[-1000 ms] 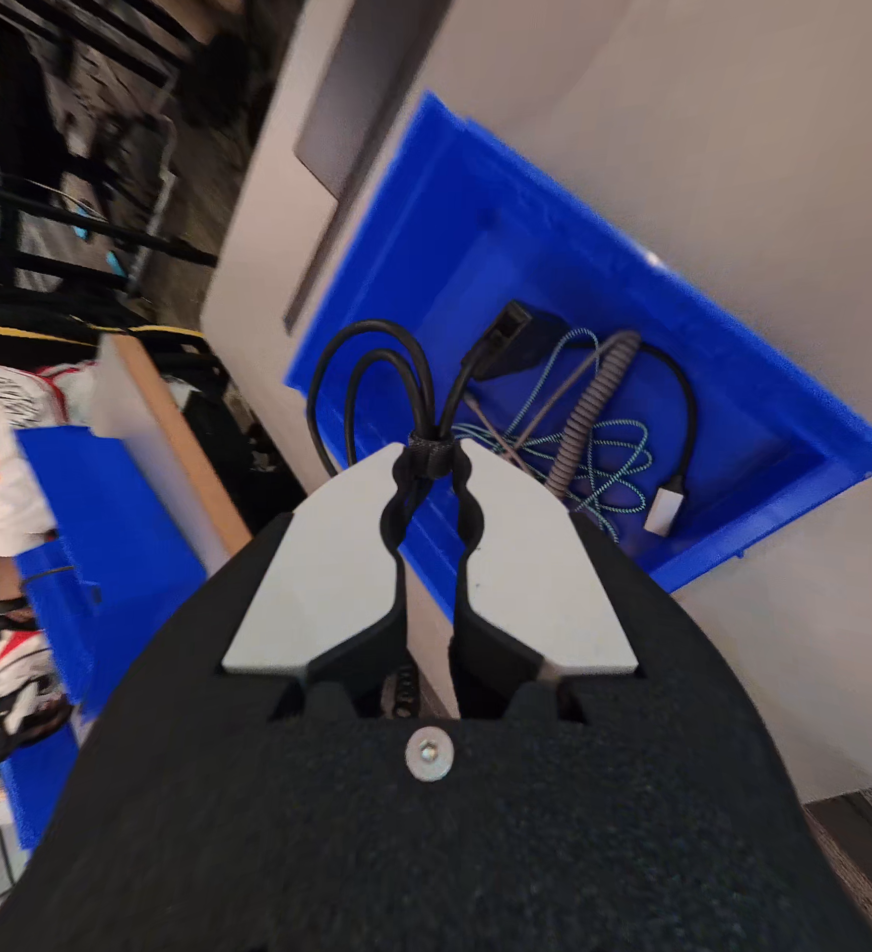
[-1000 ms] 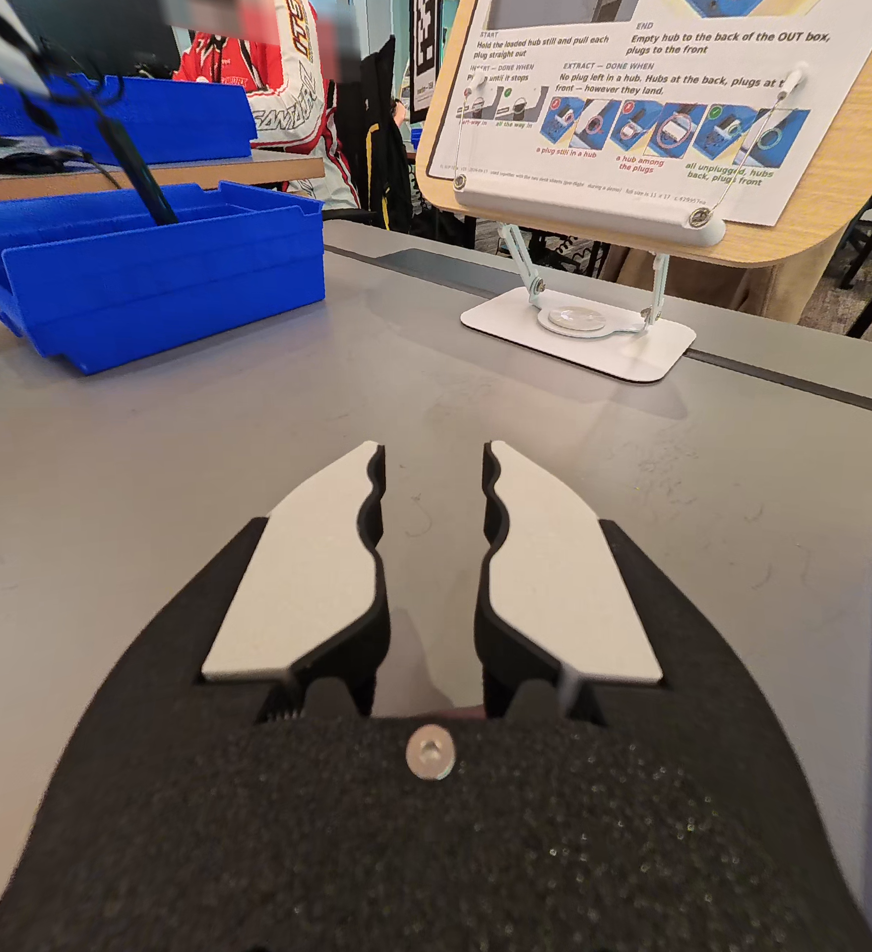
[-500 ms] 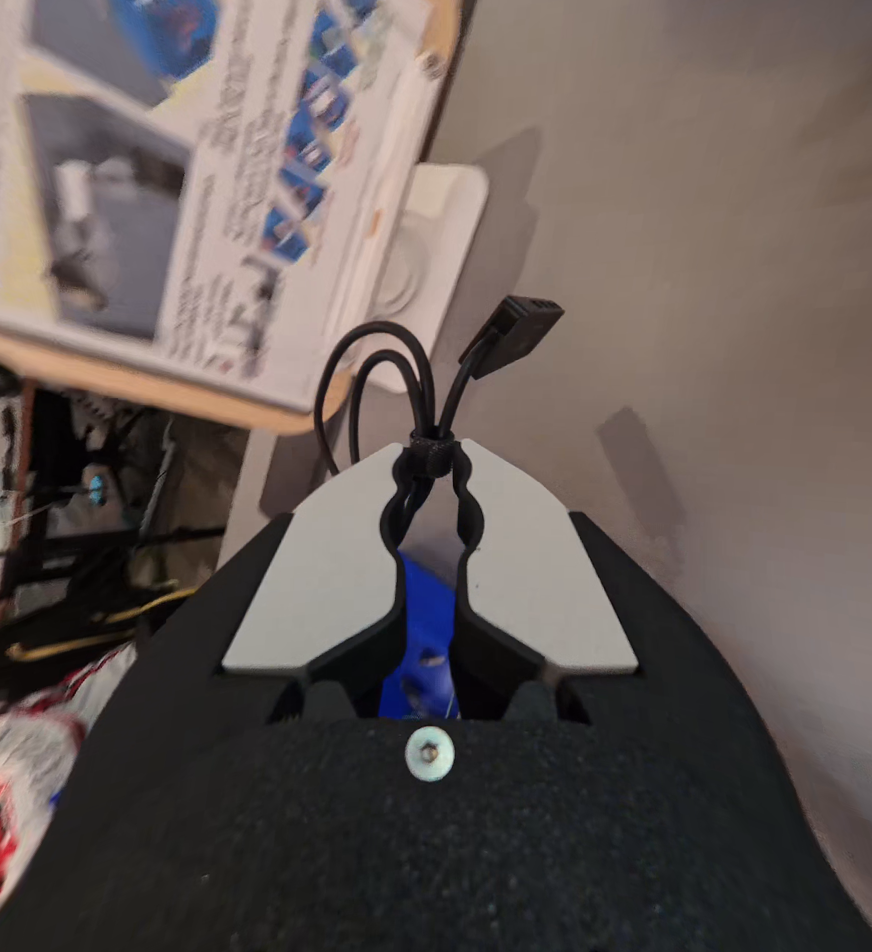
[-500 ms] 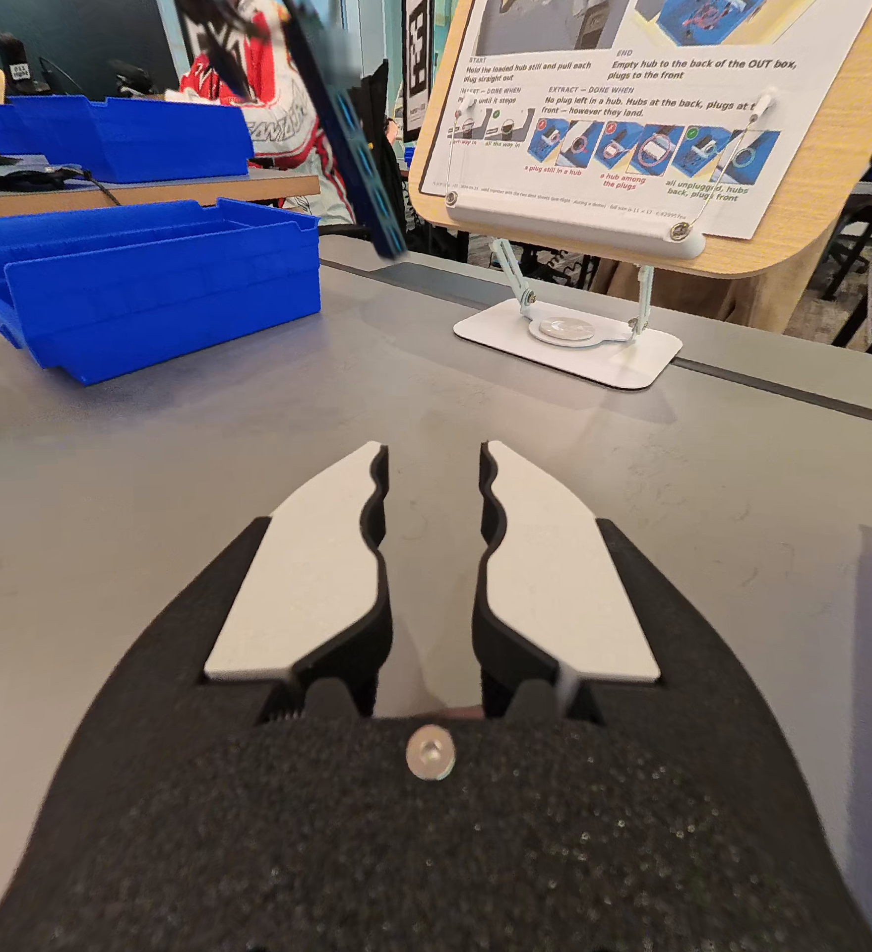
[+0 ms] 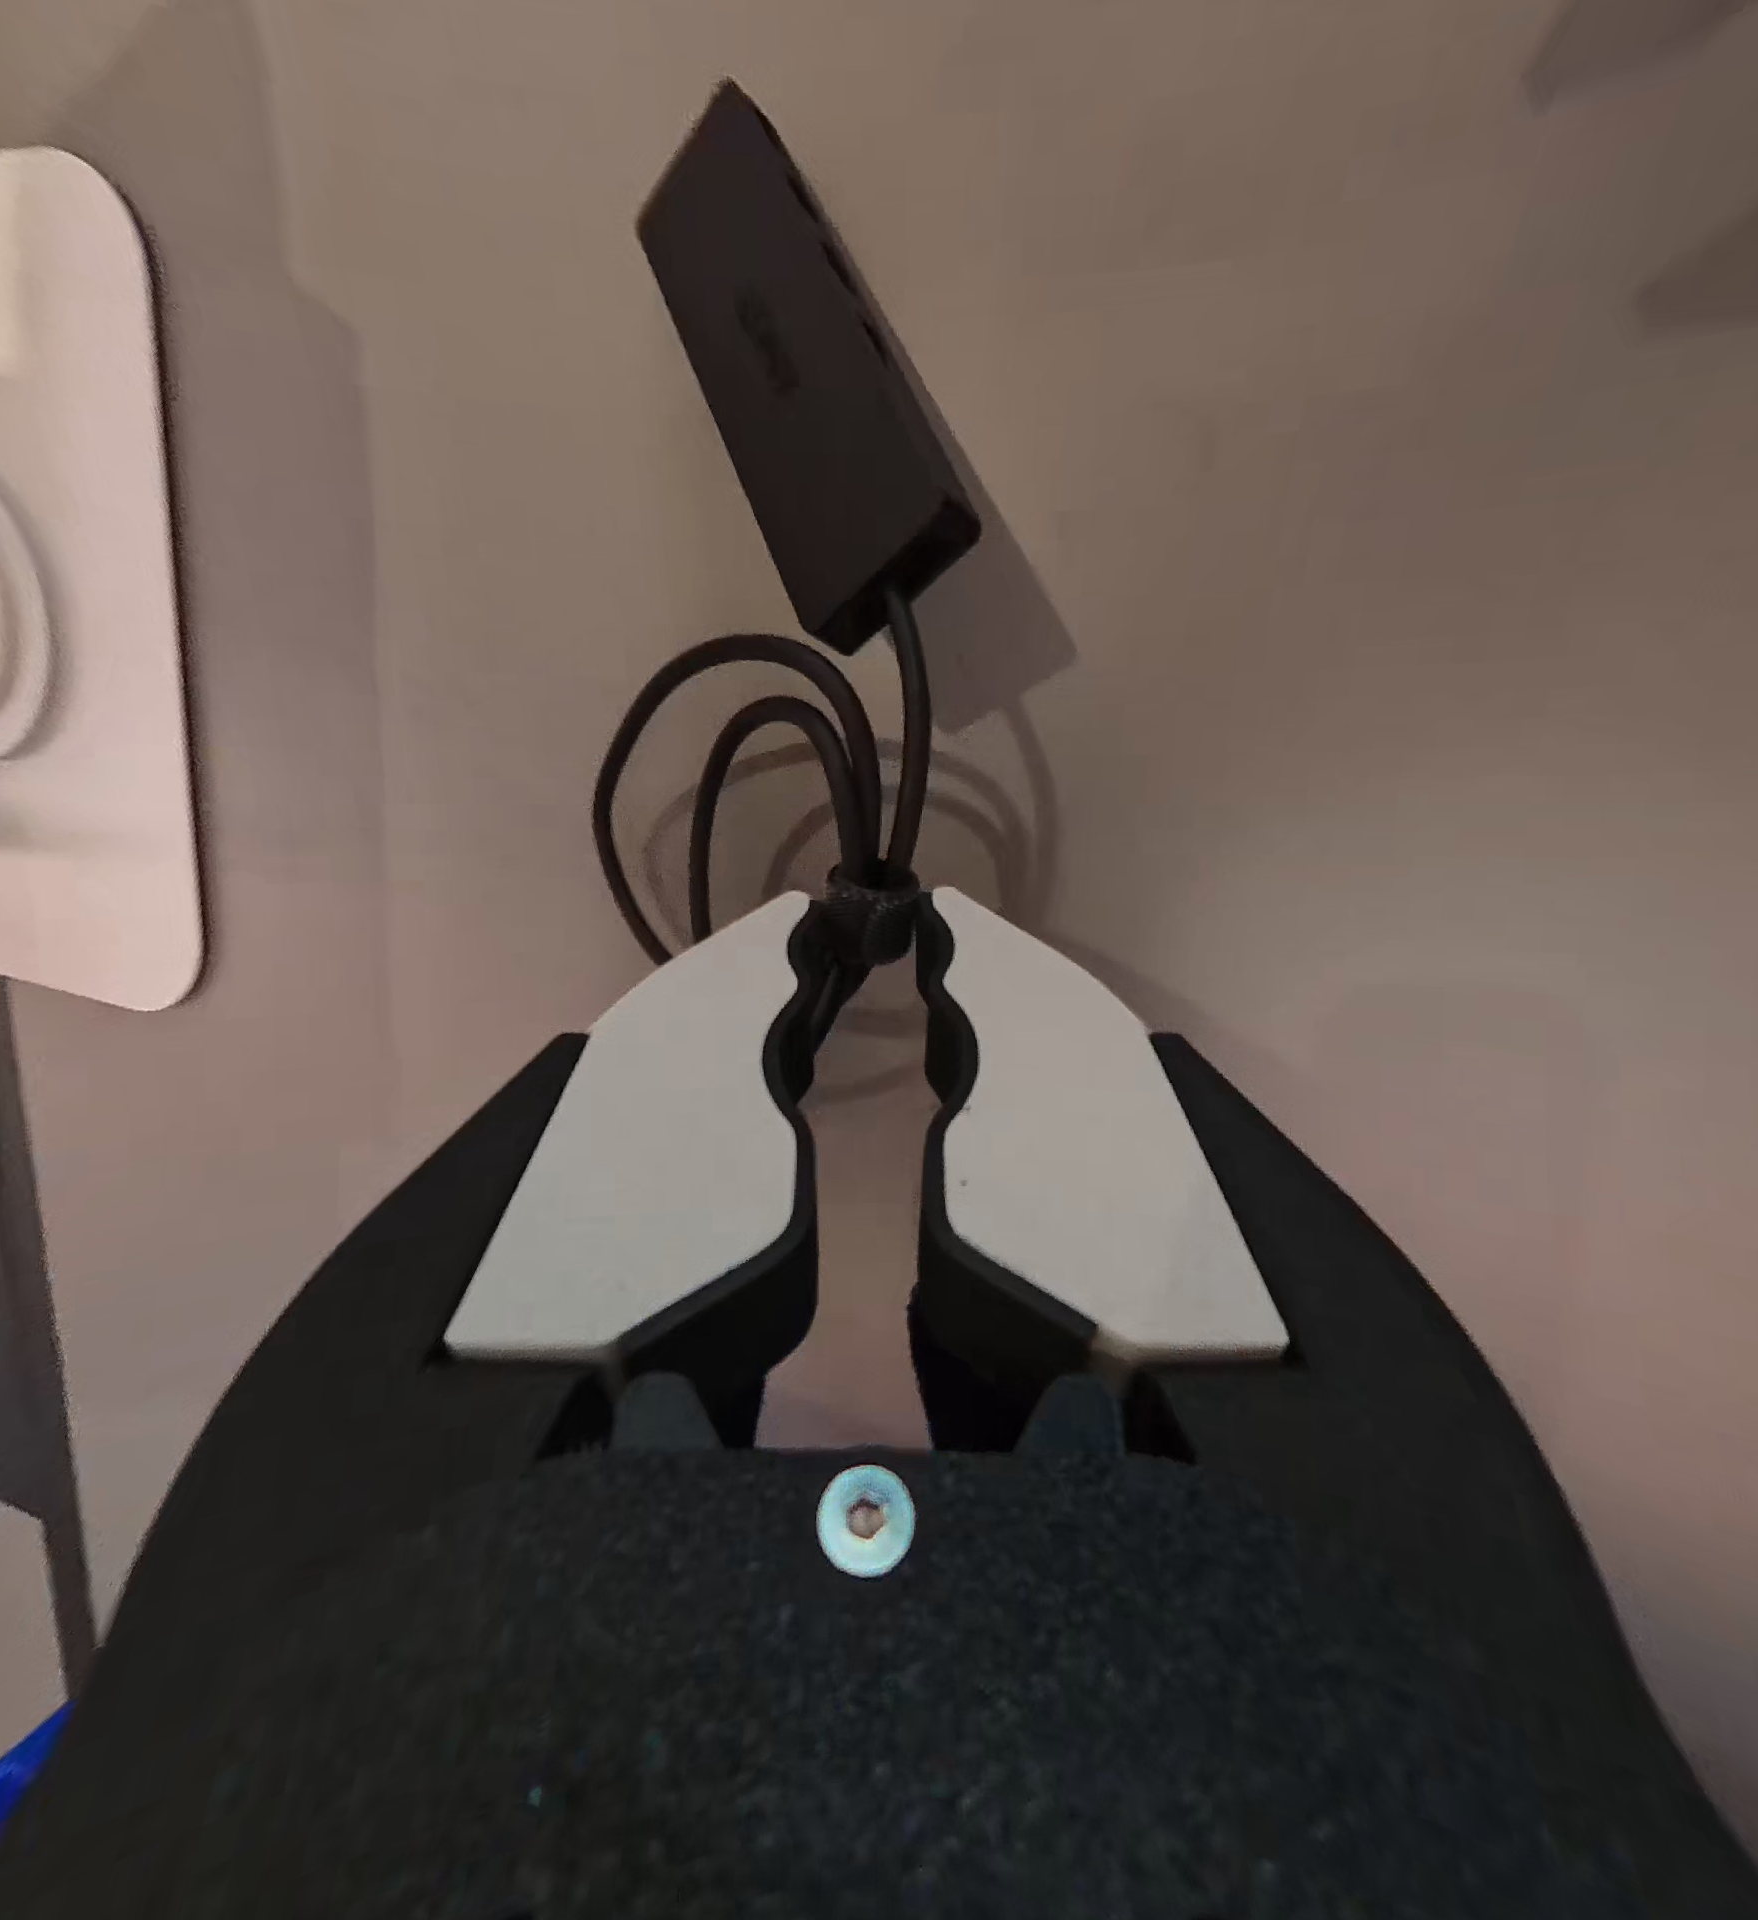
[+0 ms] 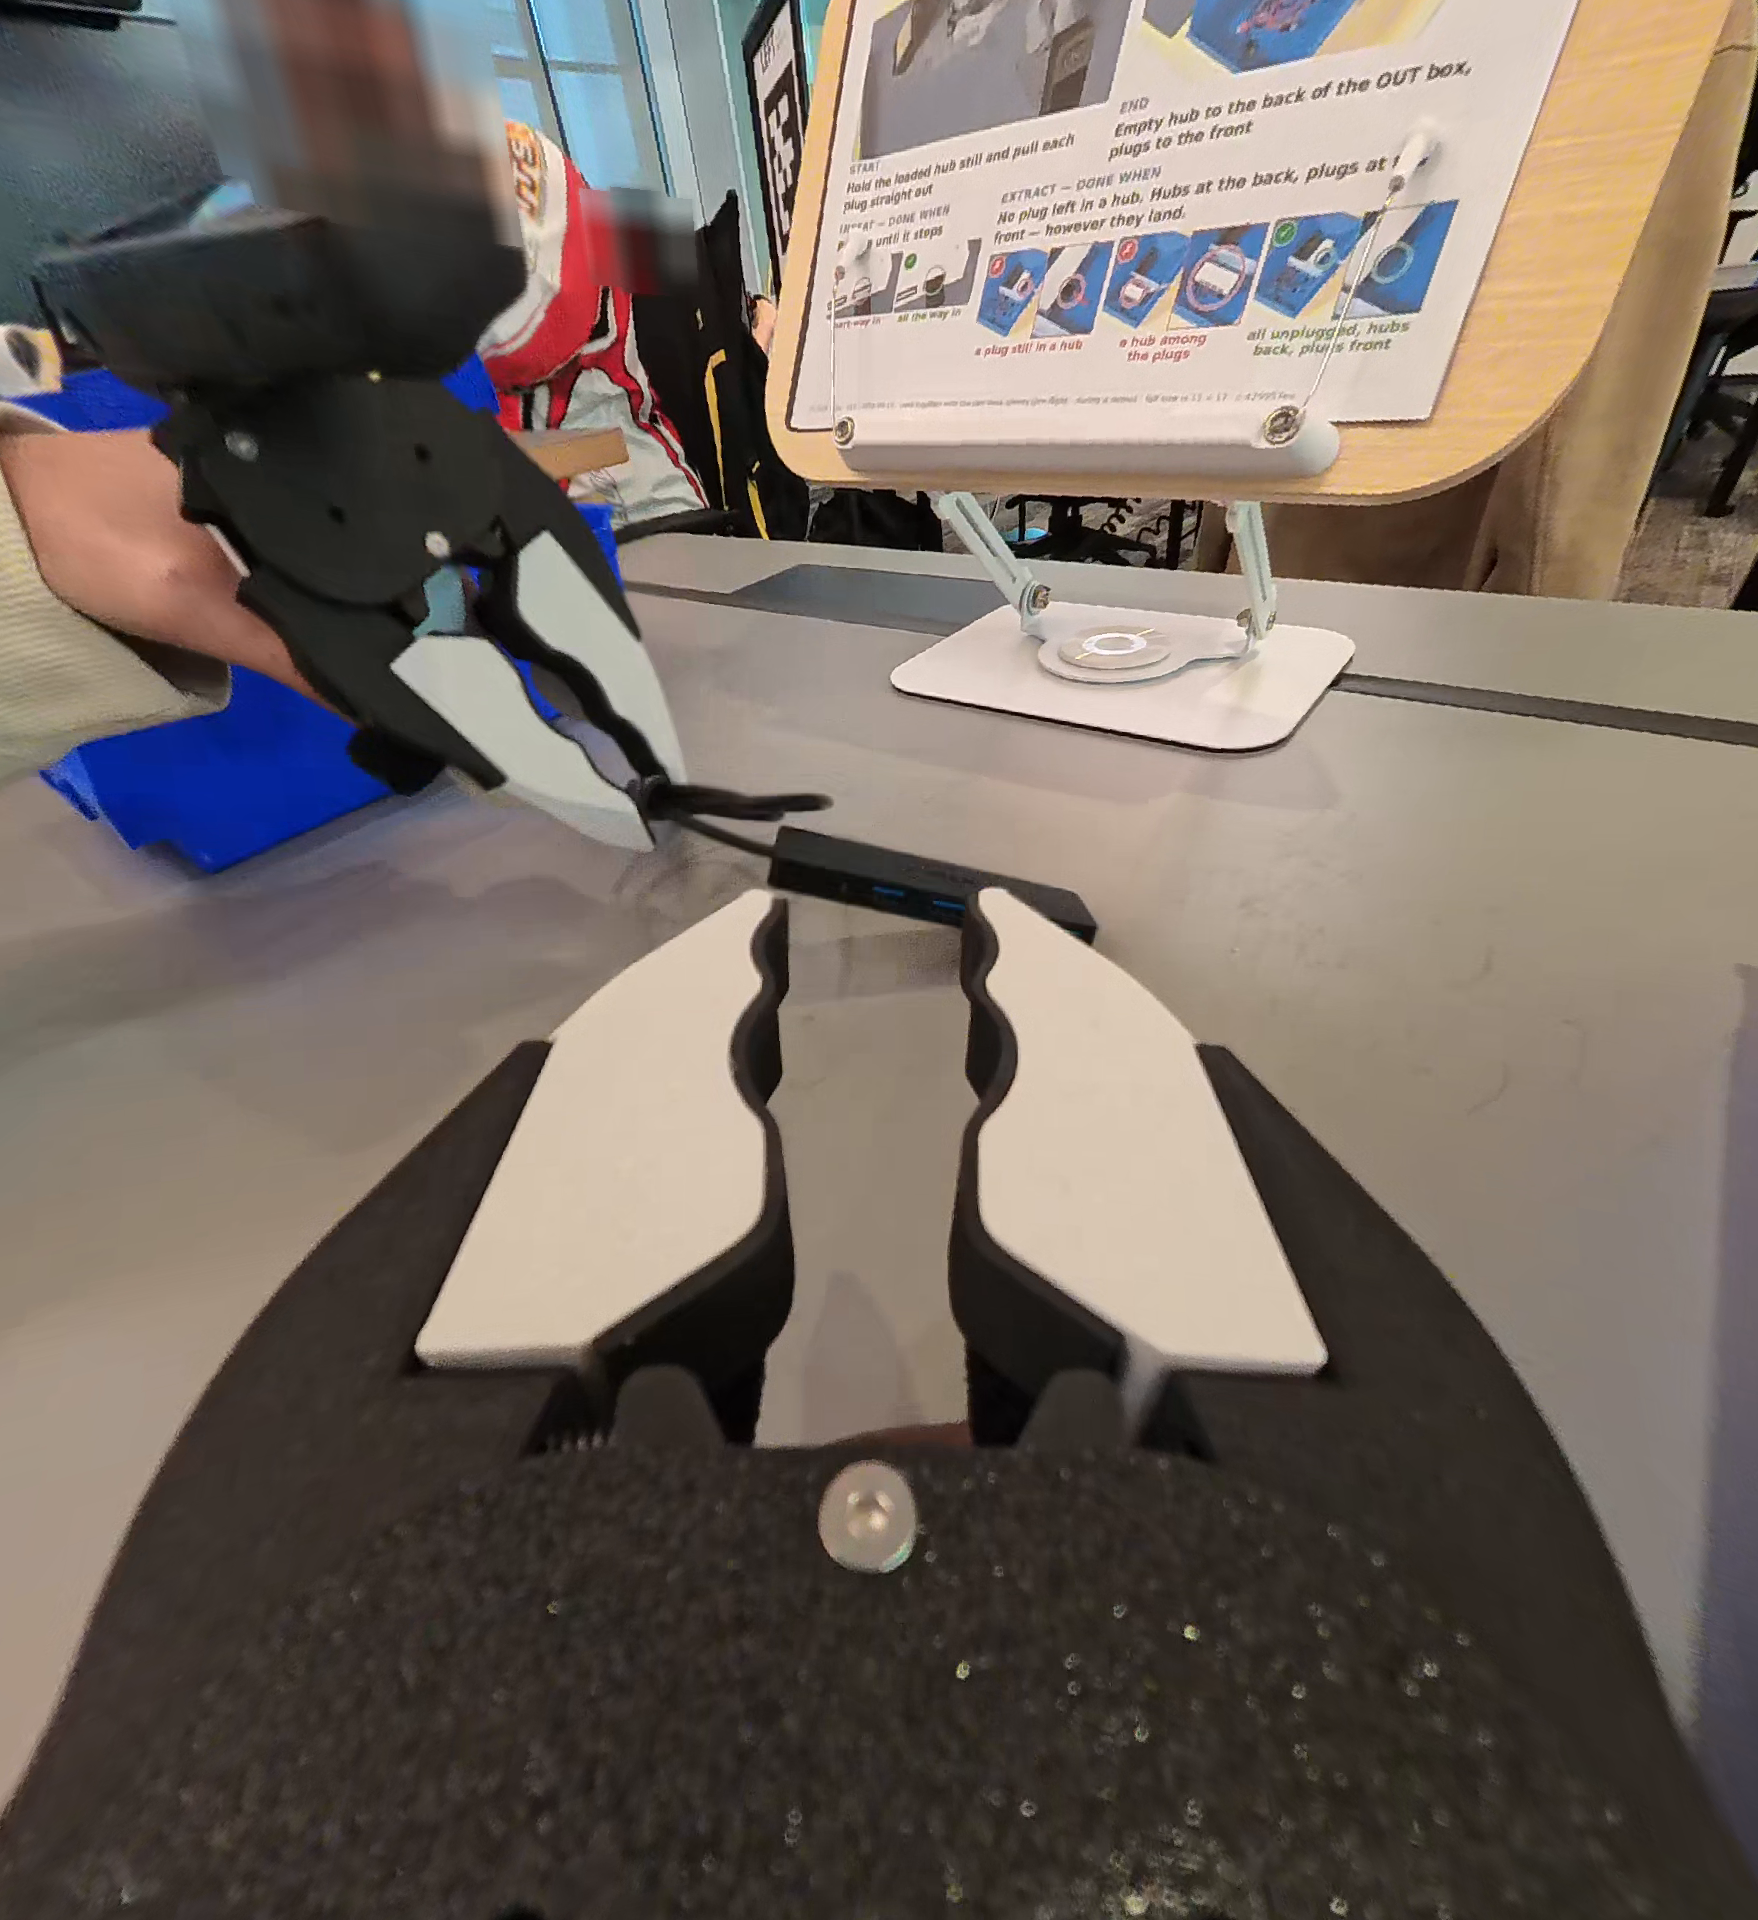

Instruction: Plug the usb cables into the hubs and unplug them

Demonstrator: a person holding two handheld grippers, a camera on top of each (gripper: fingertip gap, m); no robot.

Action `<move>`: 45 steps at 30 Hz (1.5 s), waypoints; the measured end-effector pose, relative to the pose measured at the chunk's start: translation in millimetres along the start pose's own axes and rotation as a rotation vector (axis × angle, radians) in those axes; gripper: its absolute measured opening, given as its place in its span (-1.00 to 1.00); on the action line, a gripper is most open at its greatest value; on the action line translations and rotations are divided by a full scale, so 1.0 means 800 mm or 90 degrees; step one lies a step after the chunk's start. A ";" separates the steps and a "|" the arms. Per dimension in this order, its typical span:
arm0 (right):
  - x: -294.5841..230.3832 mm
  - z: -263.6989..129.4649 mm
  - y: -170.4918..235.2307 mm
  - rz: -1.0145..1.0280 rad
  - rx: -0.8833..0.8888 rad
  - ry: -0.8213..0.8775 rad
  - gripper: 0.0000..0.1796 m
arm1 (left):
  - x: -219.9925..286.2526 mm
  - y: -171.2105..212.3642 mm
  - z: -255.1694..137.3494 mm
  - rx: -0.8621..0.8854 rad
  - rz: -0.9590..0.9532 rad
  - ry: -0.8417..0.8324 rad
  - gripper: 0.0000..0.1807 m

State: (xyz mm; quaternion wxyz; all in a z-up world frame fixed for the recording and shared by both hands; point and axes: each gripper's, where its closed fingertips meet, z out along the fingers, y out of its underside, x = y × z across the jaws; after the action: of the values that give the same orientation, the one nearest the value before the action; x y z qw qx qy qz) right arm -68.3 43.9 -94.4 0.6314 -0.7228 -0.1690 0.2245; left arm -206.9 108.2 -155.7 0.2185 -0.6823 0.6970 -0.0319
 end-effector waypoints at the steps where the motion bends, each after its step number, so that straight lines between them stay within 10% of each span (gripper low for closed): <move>1: -0.001 0.001 0.000 -0.002 -0.002 -0.001 -0.65 | 0.006 0.005 0.003 0.001 -0.001 0.011 -0.82; 8: -0.007 0.005 0.002 -0.031 -0.011 -0.003 -0.65 | 0.039 0.015 -0.023 0.078 -0.063 0.021 -0.28; 22: -0.016 0.007 0.004 -0.065 -0.017 -0.009 -0.62 | 0.103 0.123 -0.152 0.545 -0.709 -0.329 -0.34; 45: -0.025 0.014 0.013 -0.085 -0.049 -0.032 -0.59 | 0.103 0.137 -0.160 0.554 -0.708 -0.255 -0.36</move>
State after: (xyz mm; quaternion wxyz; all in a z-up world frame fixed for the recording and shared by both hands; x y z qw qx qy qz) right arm -91.7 40.9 -103.5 0.6122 -0.7279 -0.2409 0.1932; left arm -352.2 3.3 -99.3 0.5443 -0.7793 0.1184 -0.2871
